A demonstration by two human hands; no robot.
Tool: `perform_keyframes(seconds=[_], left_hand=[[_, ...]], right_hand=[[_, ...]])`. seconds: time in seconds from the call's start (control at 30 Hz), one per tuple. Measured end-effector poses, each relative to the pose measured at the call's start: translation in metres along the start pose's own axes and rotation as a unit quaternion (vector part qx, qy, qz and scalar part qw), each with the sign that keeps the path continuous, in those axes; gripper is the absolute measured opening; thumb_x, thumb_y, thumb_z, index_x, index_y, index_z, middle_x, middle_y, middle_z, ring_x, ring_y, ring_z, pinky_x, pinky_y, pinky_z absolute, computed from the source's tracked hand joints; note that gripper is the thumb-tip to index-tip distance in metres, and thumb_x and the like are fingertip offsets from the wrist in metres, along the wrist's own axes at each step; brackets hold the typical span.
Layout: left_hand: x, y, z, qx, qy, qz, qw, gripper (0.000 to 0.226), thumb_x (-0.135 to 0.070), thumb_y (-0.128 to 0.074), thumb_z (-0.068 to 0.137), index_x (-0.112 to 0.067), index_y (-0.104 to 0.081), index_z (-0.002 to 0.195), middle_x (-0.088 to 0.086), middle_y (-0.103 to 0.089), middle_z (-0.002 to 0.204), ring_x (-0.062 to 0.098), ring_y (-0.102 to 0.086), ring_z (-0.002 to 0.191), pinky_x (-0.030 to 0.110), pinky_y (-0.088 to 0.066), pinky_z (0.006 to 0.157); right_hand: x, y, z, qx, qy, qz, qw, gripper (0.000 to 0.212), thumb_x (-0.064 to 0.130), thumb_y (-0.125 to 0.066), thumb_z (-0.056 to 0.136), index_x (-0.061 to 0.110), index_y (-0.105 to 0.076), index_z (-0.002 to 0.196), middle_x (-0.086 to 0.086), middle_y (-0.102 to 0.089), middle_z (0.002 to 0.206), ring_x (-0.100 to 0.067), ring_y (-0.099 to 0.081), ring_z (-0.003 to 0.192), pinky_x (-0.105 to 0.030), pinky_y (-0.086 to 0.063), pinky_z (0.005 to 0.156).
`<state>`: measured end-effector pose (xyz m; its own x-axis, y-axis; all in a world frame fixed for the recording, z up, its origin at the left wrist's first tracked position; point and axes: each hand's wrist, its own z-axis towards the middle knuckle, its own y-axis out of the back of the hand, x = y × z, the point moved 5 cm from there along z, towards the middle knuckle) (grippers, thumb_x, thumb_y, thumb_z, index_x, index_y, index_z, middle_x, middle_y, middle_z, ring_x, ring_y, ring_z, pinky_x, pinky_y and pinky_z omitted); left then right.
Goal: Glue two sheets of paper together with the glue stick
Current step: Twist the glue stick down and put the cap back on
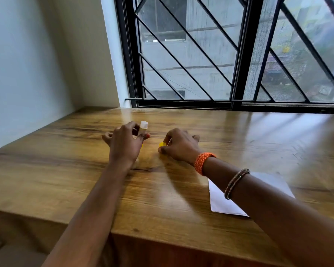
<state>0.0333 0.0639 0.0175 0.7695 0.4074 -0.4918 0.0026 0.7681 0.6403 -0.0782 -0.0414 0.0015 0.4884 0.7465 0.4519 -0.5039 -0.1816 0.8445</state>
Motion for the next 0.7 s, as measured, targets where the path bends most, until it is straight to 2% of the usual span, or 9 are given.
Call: perform_keyframes(seconds=[0.07,0.13,0.23,0.3,0.37,0.4,0.47,0.6,0.7], left_hand=[[-0.004,-0.003,-0.002,0.008,-0.027,-0.002,1.0,0.025,-0.041,-0.068,0.079,-0.024,-0.067,0.098,-0.001,-0.073,0.097,0.025,-0.055,0.108,0.034,-0.018,0.078],[-0.011,-0.005,-0.005,0.022,-0.062,0.0,0.998,0.03,-0.039,-0.067,0.08,-0.024,-0.068,0.105,-0.001,-0.07,0.101,0.025,-0.047,0.11,0.032,-0.018,0.078],[-0.029,-0.011,-0.013,0.037,-0.152,0.03,0.987,0.029,-0.034,-0.065,0.082,-0.025,-0.067,0.11,0.001,-0.062,0.108,0.025,-0.041,0.111,0.028,-0.013,0.075],[-0.039,-0.015,-0.018,0.041,-0.194,0.029,0.98,0.029,-0.029,-0.064,0.084,-0.021,-0.066,0.112,0.004,-0.057,0.117,0.026,-0.041,0.119,0.031,-0.017,0.08],[-0.047,-0.019,-0.024,0.064,-0.226,-0.003,0.972,0.028,-0.018,-0.062,0.085,-0.013,-0.062,0.113,0.008,-0.059,0.118,0.029,-0.048,0.118,0.039,-0.033,0.091],[-0.05,-0.02,-0.027,0.085,-0.238,-0.029,0.967,0.026,-0.013,-0.06,0.086,-0.01,-0.061,0.112,0.01,-0.063,0.111,0.029,-0.056,0.108,0.042,-0.043,0.088],[-0.057,-0.022,-0.033,0.123,-0.256,-0.06,0.957,0.025,-0.01,-0.058,0.087,-0.008,-0.058,0.112,0.012,-0.067,0.099,0.028,-0.062,0.089,0.044,-0.052,0.075],[-0.067,-0.024,-0.039,0.125,-0.301,-0.072,0.943,0.032,-0.01,-0.06,0.086,-0.008,-0.061,0.118,0.012,-0.065,0.095,0.022,-0.059,0.085,0.035,-0.05,0.073],[-0.07,-0.021,-0.04,0.115,-0.308,-0.086,0.94,0.039,-0.008,-0.062,0.085,-0.007,-0.059,0.124,0.013,-0.064,0.094,0.02,-0.056,0.085,0.028,-0.044,0.073]], right_hand=[[0.0,0.002,-0.002,-0.01,0.006,0.047,0.999,0.024,0.029,-0.068,0.081,0.012,-0.058,0.096,-0.005,-0.061,0.097,-0.021,-0.053,0.092,-0.039,-0.036,0.082],[0.001,0.011,-0.006,-0.039,0.013,0.089,0.995,0.023,0.023,-0.07,0.078,0.012,-0.053,0.089,-0.007,-0.058,0.089,-0.021,-0.052,0.081,-0.034,-0.042,0.068],[-0.002,0.031,-0.014,-0.088,0.026,0.126,0.988,0.021,0.022,-0.072,0.078,0.012,-0.057,0.086,-0.004,-0.062,0.073,-0.013,-0.053,0.058,-0.021,-0.039,0.049],[-0.007,0.041,-0.022,-0.097,0.03,0.144,0.984,0.019,0.024,-0.074,0.078,0.014,-0.062,0.088,0.004,-0.057,0.062,-0.003,-0.047,0.049,-0.01,-0.032,0.041],[-0.013,0.048,-0.031,-0.098,0.031,0.149,0.984,0.02,0.024,-0.076,0.077,0.013,-0.067,0.091,0.009,-0.052,0.061,-0.002,-0.044,0.048,-0.007,-0.033,0.042],[-0.016,0.049,-0.035,-0.101,0.032,0.149,0.983,0.021,0.024,-0.077,0.076,0.013,-0.069,0.093,0.01,-0.051,0.062,-0.002,-0.044,0.048,-0.006,-0.033,0.043],[-0.023,0.053,-0.044,-0.116,0.034,0.153,0.981,0.022,0.023,-0.078,0.075,0.013,-0.071,0.093,0.01,-0.052,0.064,-0.001,-0.044,0.05,-0.006,-0.033,0.045],[-0.032,0.06,-0.052,-0.159,0.039,0.159,0.974,0.022,0.017,-0.08,0.072,0.01,-0.073,0.091,0.007,-0.058,0.064,0.001,-0.046,0.051,-0.008,-0.036,0.048],[-0.033,0.065,-0.052,-0.166,0.049,0.166,0.971,0.023,0.014,-0.081,0.07,0.01,-0.074,0.091,0.001,-0.068,0.072,0.003,-0.052,0.054,-0.007,-0.041,0.05]])
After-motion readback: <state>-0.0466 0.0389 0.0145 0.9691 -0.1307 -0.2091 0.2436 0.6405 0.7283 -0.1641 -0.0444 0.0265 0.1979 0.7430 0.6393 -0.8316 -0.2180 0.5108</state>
